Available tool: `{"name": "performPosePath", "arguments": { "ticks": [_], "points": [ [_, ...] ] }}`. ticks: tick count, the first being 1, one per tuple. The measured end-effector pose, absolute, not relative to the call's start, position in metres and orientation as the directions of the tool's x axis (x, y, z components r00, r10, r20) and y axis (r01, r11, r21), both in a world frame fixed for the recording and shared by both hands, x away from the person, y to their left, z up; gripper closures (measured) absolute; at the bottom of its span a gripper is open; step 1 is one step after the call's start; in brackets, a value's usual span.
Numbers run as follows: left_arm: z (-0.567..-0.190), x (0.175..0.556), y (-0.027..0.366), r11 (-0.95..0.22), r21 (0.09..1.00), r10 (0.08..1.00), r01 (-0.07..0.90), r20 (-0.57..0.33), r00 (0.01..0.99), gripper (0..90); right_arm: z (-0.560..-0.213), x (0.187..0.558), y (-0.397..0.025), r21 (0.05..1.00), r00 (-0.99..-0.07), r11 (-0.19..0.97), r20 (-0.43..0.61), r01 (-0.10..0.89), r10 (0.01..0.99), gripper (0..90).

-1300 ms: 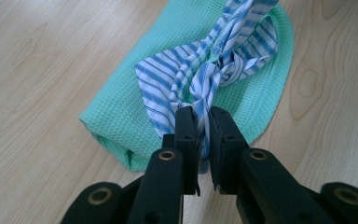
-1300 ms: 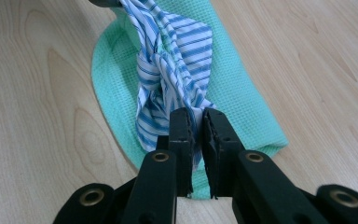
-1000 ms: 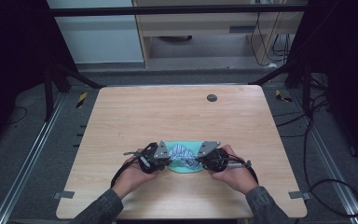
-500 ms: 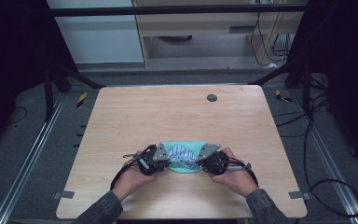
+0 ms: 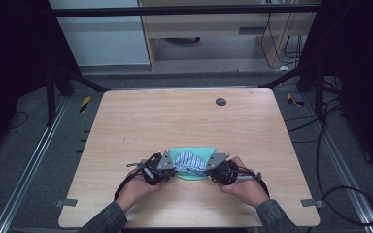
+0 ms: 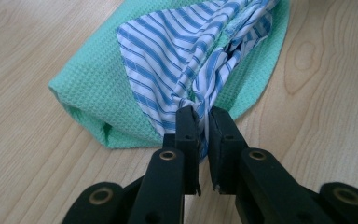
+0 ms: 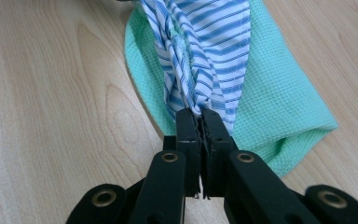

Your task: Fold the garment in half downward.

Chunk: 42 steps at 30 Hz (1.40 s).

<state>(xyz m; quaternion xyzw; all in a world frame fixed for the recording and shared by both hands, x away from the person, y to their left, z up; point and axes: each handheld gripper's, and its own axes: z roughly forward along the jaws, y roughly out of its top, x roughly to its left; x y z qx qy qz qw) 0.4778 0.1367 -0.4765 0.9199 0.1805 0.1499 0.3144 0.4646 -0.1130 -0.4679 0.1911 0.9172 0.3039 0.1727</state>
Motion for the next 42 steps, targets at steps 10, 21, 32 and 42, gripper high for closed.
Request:
{"name": "performPosePath", "arguments": {
  "ticks": [10, 21, 32, 42],
  "points": [
    [-0.474, 0.472, 0.144, -0.709, 0.662, 0.459, 0.242, 0.173, 0.871, 71.5, -0.471, 0.46, -0.113, 0.622, -0.869, 0.743, -0.196, 0.249, 0.455, 87.7],
    [-0.472, 0.476, 0.147, -0.696, 0.676, 0.462, 0.242, 0.164, 0.872, 55.0, -0.473, 0.458, -0.114, 0.612, -0.876, 0.752, -0.191, 0.246, 0.442, 87.6],
    [-0.476, 0.472, 0.142, -0.709, 0.671, 0.429, 0.216, 0.168, 0.887, 74.3, -0.476, 0.456, -0.114, 0.614, -0.877, 0.746, -0.178, 0.256, 0.447, 86.6],
    [-0.483, 0.467, 0.142, -0.75, 0.631, 0.391, 0.198, 0.181, 0.902, 85.6, -0.48, 0.453, -0.112, 0.591, -0.883, 0.766, -0.184, 0.252, 0.432, 90.0]
  ]
}}
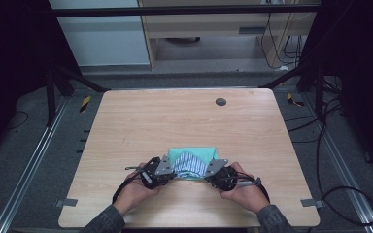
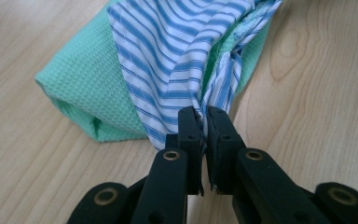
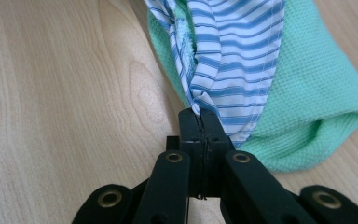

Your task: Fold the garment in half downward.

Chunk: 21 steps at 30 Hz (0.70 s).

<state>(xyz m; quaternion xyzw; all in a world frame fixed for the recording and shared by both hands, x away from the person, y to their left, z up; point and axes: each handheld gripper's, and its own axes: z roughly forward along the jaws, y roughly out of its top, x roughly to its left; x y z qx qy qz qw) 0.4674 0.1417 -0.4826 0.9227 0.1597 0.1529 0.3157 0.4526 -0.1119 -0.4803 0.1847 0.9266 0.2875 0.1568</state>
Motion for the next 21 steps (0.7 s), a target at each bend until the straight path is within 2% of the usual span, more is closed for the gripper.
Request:
{"name": "performPosePath", "arguments": {
  "ticks": [9, 11, 12, 14, 15, 16, 21],
  "points": [
    [-0.485, 0.464, 0.142, -0.761, 0.619, 0.376, 0.194, 0.177, 0.91, 86.0, -0.482, 0.453, -0.112, 0.575, -0.885, 0.775, -0.177, 0.261, 0.43, 90.0],
    [-0.485, 0.464, 0.143, -0.751, 0.627, 0.385, 0.21, 0.157, 0.91, 81.3, -0.482, 0.453, -0.112, 0.576, -0.883, 0.772, -0.172, 0.269, 0.436, 89.6],
    [-0.485, 0.461, 0.144, -0.736, 0.636, 0.412, 0.231, 0.15, 0.899, 71.7, -0.482, 0.453, -0.115, 0.583, -0.871, 0.756, -0.159, 0.297, 0.464, 82.9],
    [-0.484, 0.459, 0.148, -0.711, 0.655, 0.435, 0.257, 0.122, 0.892, 62.1, -0.481, 0.452, -0.119, 0.6, -0.863, 0.74, -0.155, 0.304, 0.48, 75.0],
    [-0.484, 0.459, 0.148, -0.711, 0.655, 0.435, 0.257, 0.122, 0.892, 57.3, -0.481, 0.452, -0.119, 0.6, -0.863, 0.74, -0.155, 0.304, 0.48, 75.0],
    [-0.482, 0.456, 0.152, -0.686, 0.671, 0.463, 0.282, 0.103, 0.88, 49.9, -0.478, 0.448, -0.126, 0.621, -0.85, 0.712, -0.134, 0.328, 0.509, 61.9],
    [-0.477, 0.455, 0.167, -0.621, 0.701, 0.536, 0.351, 0.053, 0.843, 34.6, -0.476, 0.442, -0.145, 0.64, -0.795, 0.666, -0.139, 0.383, 0.59, 34.7]
  ]
}}
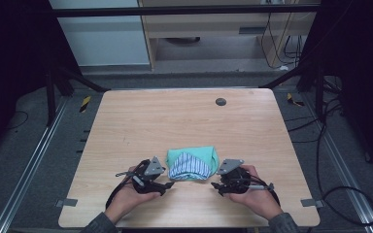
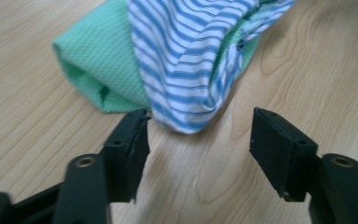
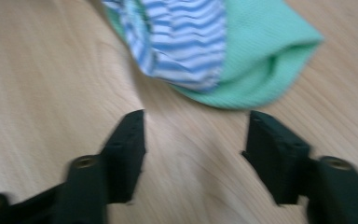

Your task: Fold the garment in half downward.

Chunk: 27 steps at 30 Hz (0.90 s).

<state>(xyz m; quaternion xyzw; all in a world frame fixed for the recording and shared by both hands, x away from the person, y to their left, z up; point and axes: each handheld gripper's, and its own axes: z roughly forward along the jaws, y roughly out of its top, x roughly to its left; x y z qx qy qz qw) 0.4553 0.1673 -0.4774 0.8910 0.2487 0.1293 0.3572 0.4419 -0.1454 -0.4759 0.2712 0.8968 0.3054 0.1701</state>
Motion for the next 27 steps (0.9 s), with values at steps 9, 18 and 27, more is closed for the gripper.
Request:
{"name": "performPosePath", "arguments": {
  "ticks": [9, 18, 27],
  "points": [
    [-0.471, 0.471, 0.192, -0.558, 0.704, 0.649, 0.44, 0.039, 0.76, 14.9, -0.476, 0.451, -0.18, 0.671, -0.668, 0.568, -0.143, 0.477, 0.73, 18.3],
    [-0.477, 0.503, 0.219, -0.499, 0.699, 0.737, 0.512, 0.031, 0.675, 8.9, -0.484, 0.481, -0.197, 0.686, -0.568, 0.459, -0.08, 0.564, 0.819, 10.5],
    [-0.485, 0.533, 0.242, -0.412, 0.731, 0.807, 0.543, 0.015, 0.591, 7.2, -0.489, 0.517, -0.212, 0.724, -0.375, 0.259, -0.001, 0.639, 0.927, 6.9]
  ]
}}
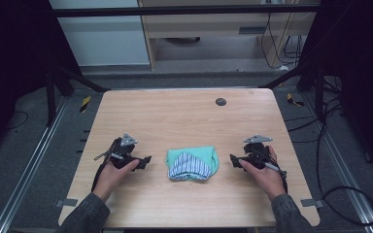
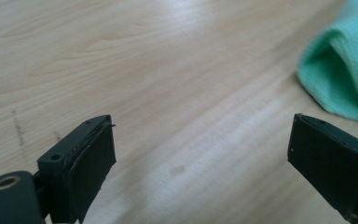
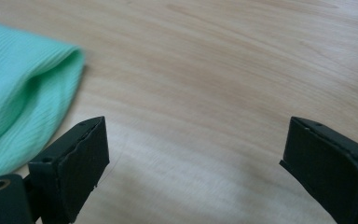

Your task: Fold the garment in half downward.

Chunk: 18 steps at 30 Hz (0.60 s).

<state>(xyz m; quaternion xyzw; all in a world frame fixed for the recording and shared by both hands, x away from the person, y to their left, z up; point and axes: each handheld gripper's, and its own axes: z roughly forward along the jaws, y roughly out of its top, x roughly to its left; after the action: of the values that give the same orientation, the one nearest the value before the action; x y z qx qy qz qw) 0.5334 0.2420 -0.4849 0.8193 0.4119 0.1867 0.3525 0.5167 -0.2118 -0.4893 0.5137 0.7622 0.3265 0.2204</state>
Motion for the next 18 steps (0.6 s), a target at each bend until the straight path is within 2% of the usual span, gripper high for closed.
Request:
{"name": "performPosePath", "arguments": {
  "ticks": [4, 11, 13, 14, 18],
  "points": [
    [-0.491, 0.54, 0.247, -0.41, 0.72, 0.825, 0.56, 0.032, 0.564, 7.1, -0.495, 0.529, -0.212, 0.724, -0.309, 0.224, -0.016, 0.652, 0.951, 7.2],
    [-0.498, 0.546, 0.246, -0.408, 0.722, 0.833, 0.559, 0.044, 0.552, 7.6, -0.502, 0.538, -0.207, 0.714, -0.25, 0.197, -0.032, 0.672, 0.968, 7.1],
    [-0.503, 0.548, 0.243, -0.423, 0.713, 0.827, 0.559, 0.052, 0.56, 7.8, -0.506, 0.541, -0.203, 0.711, -0.22, 0.184, -0.042, 0.679, 0.975, 6.1],
    [-0.507, 0.552, 0.244, -0.398, 0.719, 0.831, 0.569, 0.021, 0.555, 5.0, -0.51, 0.547, -0.2, 0.722, -0.183, 0.125, 0.002, 0.681, 0.983, 3.7],
    [-0.507, 0.554, 0.245, -0.385, 0.721, 0.845, 0.576, 0.025, 0.534, 4.1, -0.512, 0.55, -0.196, 0.725, -0.168, 0.119, -0.005, 0.678, 0.986, 1.2]
  ]
}}
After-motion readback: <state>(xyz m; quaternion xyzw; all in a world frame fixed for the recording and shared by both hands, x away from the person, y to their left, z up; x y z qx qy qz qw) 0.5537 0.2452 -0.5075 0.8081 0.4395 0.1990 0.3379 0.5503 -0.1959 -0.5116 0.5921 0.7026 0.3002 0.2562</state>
